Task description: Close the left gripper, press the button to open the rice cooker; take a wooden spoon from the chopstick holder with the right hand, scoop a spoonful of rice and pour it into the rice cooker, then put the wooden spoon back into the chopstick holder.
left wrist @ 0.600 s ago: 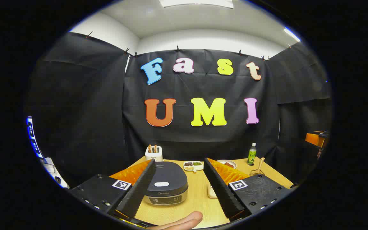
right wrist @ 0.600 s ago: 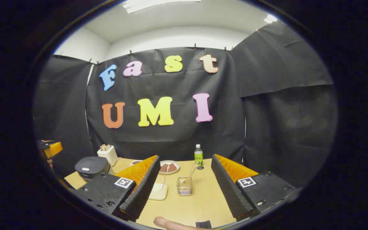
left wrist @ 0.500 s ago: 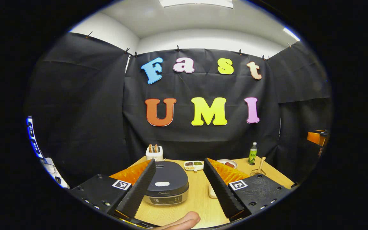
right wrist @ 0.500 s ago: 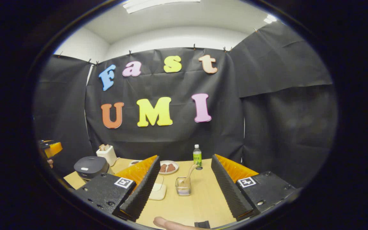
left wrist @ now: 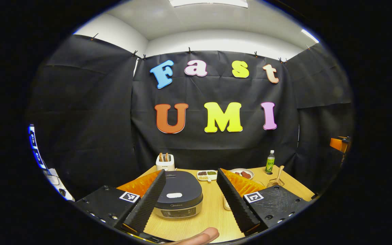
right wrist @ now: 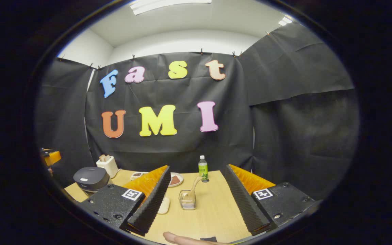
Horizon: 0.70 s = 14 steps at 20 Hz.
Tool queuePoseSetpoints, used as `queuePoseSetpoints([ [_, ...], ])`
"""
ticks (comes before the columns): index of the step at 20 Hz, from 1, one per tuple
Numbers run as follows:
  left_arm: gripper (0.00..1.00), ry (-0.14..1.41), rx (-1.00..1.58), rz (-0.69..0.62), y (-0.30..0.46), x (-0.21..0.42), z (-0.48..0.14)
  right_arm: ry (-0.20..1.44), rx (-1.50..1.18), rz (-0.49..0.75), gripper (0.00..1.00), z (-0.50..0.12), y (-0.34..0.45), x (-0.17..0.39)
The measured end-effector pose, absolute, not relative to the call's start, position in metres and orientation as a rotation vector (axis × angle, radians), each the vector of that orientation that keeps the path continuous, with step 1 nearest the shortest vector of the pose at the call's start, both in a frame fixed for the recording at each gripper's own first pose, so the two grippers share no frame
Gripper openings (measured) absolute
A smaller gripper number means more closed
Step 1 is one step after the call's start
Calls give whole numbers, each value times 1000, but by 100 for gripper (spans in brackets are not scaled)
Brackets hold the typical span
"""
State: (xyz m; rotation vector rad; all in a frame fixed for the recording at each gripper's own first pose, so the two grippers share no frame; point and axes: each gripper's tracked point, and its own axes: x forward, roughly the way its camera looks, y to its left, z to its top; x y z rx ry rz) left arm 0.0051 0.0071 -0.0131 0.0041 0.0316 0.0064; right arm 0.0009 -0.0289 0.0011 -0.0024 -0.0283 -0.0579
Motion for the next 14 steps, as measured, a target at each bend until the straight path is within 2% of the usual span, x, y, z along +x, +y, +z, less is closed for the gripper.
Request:
queuePoseSetpoints([
  [4, 96, 62, 8, 19, 14, 17, -26, -29, -2, -35, 100, -2, -26, 2],
  [5, 86, 77, 11, 13, 13, 25, -34, -22, 1, -22, 100, -4, -24, 2],
  [6, 96, 95, 2, 8, 13, 31, -41, -12, 5, -11, 100, -8, -22, 4],
  [7, 86, 118, -15, 11, 17, 37, -49, -4, 11, -2, 100, -12, -21, 5],
  [8, 92, 138, -30, 10, 19, 42, -57, 2, 19, 7, 100, -14, -20, 6],
  [10, 85, 170, -62, 6, 21, 53, -66, 7, 27, 9, 100, -21, -23, 11],
  [11, 89, 179, -86, -3, 19, 58, -70, -1, 19, -10, 100, -24, -29, 15],
  [12, 77, 180, -100, -19, 18, 64, -73, -22, -1, -40, 100, -23, -37, 18],
  [14, 63, 205, -106, -8, 25, 76, -85, -59, -46, -97, 100, -26, -49, 22],
])
